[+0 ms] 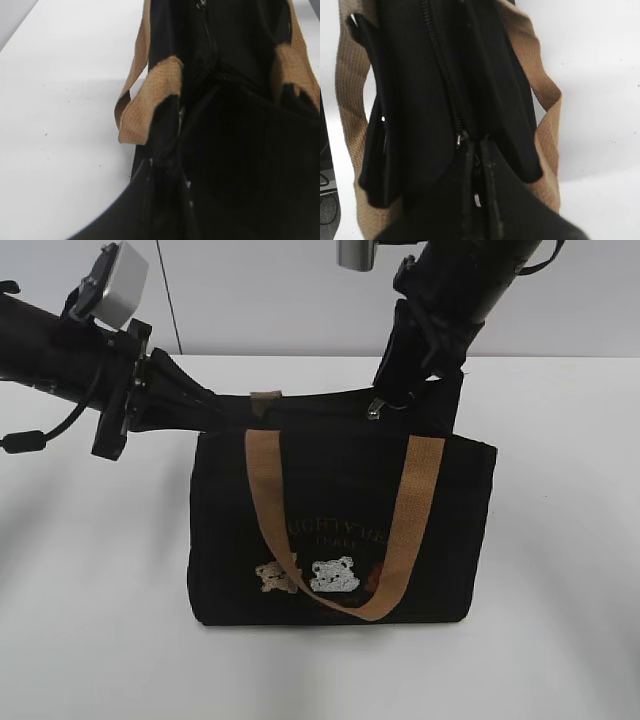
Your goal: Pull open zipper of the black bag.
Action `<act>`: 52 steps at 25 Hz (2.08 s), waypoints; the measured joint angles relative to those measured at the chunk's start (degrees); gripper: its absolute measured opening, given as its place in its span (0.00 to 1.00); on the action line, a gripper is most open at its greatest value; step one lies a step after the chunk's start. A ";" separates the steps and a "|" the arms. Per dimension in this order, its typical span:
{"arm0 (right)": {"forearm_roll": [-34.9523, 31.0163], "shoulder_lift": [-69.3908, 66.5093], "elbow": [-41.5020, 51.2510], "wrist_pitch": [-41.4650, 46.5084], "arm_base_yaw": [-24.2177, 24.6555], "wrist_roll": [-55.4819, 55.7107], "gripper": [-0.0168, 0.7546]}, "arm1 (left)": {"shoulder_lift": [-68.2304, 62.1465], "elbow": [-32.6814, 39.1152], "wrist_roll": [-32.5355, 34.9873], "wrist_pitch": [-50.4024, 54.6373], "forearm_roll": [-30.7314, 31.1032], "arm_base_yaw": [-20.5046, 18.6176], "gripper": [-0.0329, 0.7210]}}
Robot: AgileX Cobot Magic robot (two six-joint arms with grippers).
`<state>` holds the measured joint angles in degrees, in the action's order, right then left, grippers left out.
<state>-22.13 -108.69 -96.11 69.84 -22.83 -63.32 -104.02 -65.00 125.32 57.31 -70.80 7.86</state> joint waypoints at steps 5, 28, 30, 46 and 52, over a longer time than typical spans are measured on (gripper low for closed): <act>1.12 2.48 0.00 0.17 2.84 0.96 0.01 | 0.00 0.00 0.00 -0.05 0.05 0.00 0.12; -0.29 5.36 0.00 0.38 9.32 5.02 0.52 | 1.12 0.00 -5.19 -0.59 -0.47 0.02 0.53; -0.34 6.29 0.00 0.34 9.32 6.48 0.57 | 2.76 0.00 -8.39 -1.64 -0.47 0.02 0.66; 20.37 22.82 0.00 0.40 9.82 38.54 0.60 | 27.89 0.00 -100.63 -21.15 52.90 -0.32 0.70; 22.45 29.78 0.38 0.40 9.88 45.74 0.60 | 34.19 0.00 -129.17 -5.84 77.94 -0.37 0.66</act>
<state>0.32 -78.92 -95.73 70.24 -12.95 -17.58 -69.83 -65.00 -3.85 51.47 7.14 7.49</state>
